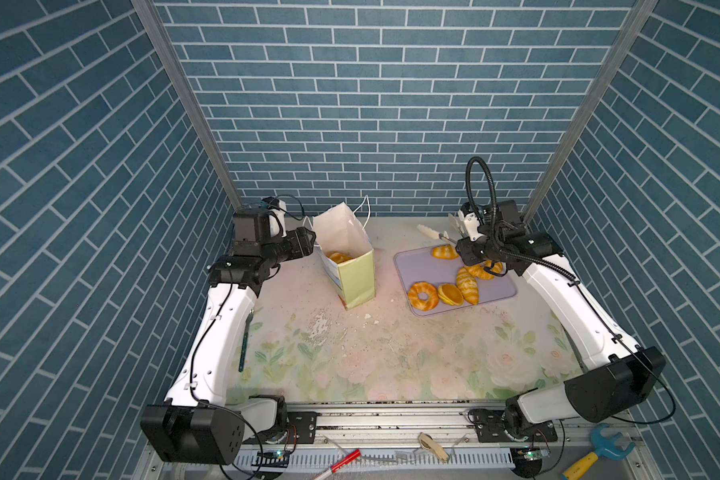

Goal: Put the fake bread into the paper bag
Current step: 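Move the open tongs back over the tray with the right gripper, then lower the tongs onto the orange bun half and pinch it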

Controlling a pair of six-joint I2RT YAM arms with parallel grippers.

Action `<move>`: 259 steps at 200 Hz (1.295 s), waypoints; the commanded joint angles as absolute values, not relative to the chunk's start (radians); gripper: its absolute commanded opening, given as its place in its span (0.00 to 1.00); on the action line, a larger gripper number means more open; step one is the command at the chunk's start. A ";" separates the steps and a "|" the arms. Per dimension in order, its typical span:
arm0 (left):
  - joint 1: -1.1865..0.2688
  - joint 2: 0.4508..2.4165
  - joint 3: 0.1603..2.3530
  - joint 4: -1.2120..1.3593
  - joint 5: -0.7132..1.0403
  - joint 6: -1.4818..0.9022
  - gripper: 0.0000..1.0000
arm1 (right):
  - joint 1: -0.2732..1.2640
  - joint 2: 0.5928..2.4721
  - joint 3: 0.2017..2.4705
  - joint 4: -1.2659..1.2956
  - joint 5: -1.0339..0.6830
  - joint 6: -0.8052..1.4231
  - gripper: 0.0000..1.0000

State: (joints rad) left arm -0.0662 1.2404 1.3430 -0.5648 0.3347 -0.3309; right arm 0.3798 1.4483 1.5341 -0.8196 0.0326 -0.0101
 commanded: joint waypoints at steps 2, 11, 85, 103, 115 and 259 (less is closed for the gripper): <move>-0.072 1.254 1.367 -0.575 0.340 -0.310 0.71 | 0.362 1.457 1.534 -0.891 0.017 0.039 0.46; -0.072 1.261 1.368 -0.575 0.341 -0.310 0.71 | 0.361 1.468 1.534 -0.919 0.005 0.037 0.46; -0.072 1.268 1.361 -0.561 0.343 -0.319 0.71 | 0.357 1.533 1.548 -1.063 -0.011 0.033 0.46; -0.072 1.264 1.358 -0.561 0.341 -0.321 0.71 | 0.356 1.535 1.553 -1.098 -0.011 0.035 0.46; -0.072 1.262 1.354 -0.559 0.338 -0.324 0.71 | 0.356 1.526 1.545 -1.115 -0.006 0.036 0.46; -0.083 1.292 1.350 -0.522 0.336 -0.356 0.71 | 0.306 1.498 1.401 -1.159 -0.081 0.026 0.45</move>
State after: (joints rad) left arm -0.0746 1.2831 1.3460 -0.5400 0.3374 -0.3515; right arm 0.3141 1.4990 1.4124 -1.1519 -0.0372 0.0044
